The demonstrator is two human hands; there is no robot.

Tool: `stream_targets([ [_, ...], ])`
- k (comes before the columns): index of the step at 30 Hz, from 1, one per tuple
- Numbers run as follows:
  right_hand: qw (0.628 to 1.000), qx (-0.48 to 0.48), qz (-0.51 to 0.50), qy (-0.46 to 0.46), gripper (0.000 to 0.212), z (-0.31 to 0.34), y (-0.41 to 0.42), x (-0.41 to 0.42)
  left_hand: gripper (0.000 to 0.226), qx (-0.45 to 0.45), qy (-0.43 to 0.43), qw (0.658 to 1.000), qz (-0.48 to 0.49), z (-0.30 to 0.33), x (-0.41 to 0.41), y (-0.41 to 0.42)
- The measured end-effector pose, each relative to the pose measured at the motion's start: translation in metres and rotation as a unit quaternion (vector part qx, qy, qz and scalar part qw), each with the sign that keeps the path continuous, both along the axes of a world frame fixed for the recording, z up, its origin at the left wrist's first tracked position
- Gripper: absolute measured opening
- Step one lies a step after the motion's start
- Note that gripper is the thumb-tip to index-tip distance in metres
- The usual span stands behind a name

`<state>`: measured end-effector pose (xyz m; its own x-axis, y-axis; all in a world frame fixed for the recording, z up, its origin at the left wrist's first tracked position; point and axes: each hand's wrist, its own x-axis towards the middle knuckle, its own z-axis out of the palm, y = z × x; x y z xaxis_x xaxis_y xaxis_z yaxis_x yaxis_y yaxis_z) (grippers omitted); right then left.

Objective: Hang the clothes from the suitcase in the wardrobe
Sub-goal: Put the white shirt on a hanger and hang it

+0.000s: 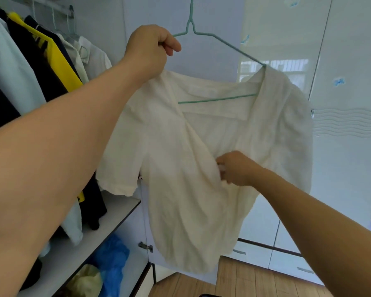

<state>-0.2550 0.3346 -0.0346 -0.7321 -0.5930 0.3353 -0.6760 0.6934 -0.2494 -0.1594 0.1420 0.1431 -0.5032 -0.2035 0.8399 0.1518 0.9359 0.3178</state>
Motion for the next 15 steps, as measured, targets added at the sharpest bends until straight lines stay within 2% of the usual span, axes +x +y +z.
stream_targets([
  [1, 0.999, -0.027, 0.025, -0.038, 0.015, 0.003, -0.001, 0.004, 0.053, 0.003, 0.002, 1.000, -0.001, -0.001, -0.001, 0.000],
  [2, 0.997, -0.066, 0.031, -0.033, 0.015, 0.006, -0.001, 0.006, 0.054, 0.005, 0.004, 1.000, 0.001, -0.002, -0.002, -0.001],
  [4, 0.995, -0.067, 0.048, -0.053, 0.015, 0.013, -0.002, 0.007, 0.053, 0.012, 0.011, 1.000, 0.013, -0.003, -0.003, -0.002],
  [6, 0.980, -0.043, 0.080, -0.174, 0.012, 0.013, 0.001, 0.010, 0.052, 0.010, 0.016, 1.000, 0.021, -0.003, -0.003, -0.002],
  [8, 0.968, -0.038, 0.090, -0.233, 0.007, 0.010, 0.001, 0.012, 0.051, 0.001, 0.011, 1.000, 0.028, -0.002, -0.002, 0.000],
  [11, 0.970, -0.049, 0.091, -0.220, 0.007, 0.012, -0.001, 0.012, 0.044, -0.009, -0.009, 0.999, 0.053, -0.005, -0.001, -0.001],
  [15, 0.974, -0.069, 0.080, -0.199, 0.017, 0.018, -0.003, 0.016, 0.033, -0.025, -0.049, 0.996, 0.076, -0.017, -0.004, -0.005],
])
